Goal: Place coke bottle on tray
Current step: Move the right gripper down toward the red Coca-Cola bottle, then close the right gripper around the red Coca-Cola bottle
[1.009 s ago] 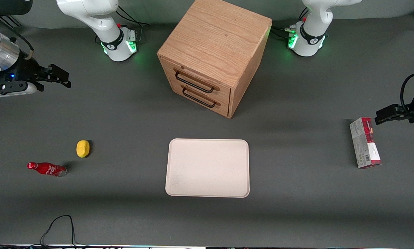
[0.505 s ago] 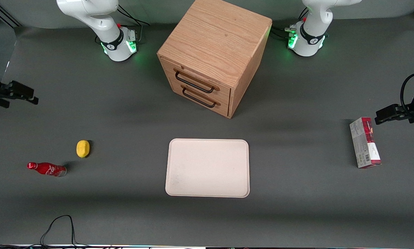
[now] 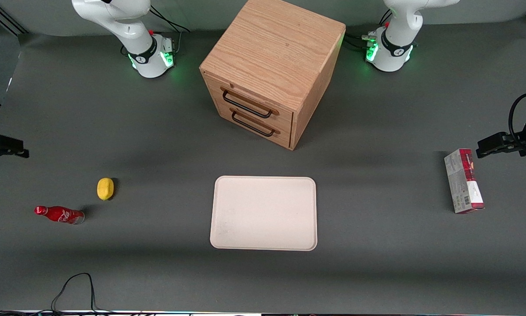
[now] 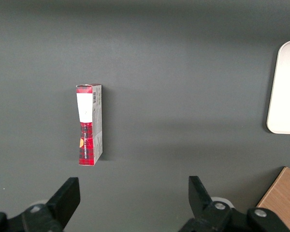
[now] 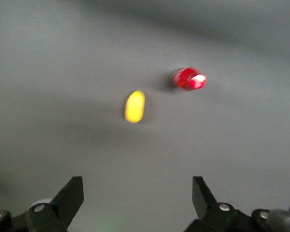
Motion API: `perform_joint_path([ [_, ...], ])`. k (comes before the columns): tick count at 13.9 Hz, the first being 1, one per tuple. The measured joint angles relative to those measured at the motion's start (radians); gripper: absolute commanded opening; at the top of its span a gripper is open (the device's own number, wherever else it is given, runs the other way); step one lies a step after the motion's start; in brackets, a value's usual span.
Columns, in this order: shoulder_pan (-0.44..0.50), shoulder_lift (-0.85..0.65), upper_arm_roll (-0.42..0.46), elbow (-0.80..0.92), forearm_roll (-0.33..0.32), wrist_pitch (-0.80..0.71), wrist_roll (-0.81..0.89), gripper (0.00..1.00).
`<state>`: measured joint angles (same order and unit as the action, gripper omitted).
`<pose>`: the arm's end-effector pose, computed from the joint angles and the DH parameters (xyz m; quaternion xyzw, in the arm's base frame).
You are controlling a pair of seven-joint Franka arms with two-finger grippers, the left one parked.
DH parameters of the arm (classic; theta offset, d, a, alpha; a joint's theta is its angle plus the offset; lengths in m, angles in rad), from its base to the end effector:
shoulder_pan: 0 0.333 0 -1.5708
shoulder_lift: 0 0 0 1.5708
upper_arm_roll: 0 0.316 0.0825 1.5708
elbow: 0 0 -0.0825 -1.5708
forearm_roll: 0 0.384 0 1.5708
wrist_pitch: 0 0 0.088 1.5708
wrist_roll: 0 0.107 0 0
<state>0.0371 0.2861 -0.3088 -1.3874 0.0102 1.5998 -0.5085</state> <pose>0.6196 -0.1443 0.5497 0.9913 0.1222 -0.0423 0.0237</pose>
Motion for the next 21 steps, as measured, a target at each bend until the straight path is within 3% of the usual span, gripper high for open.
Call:
perform_joint_path([
  [5, -0.011, 0.18, -0.126, -0.004, 0.165, 0.181, -0.173, 1.0],
  [10, -0.015, 0.262, -0.128, -0.096, 0.232, 0.407, -0.179, 1.0],
  [16, -0.013, 0.328, -0.125, -0.122, 0.339, 0.502, -0.21, 1.0],
  [18, -0.012, 0.342, -0.124, -0.122, 0.348, 0.513, -0.211, 0.98],
  [19, -0.012, 0.347, -0.123, -0.122, 0.349, 0.521, -0.211, 0.9],
  [21, -0.012, 0.349, -0.123, -0.122, 0.349, 0.521, -0.212, 0.49],
])
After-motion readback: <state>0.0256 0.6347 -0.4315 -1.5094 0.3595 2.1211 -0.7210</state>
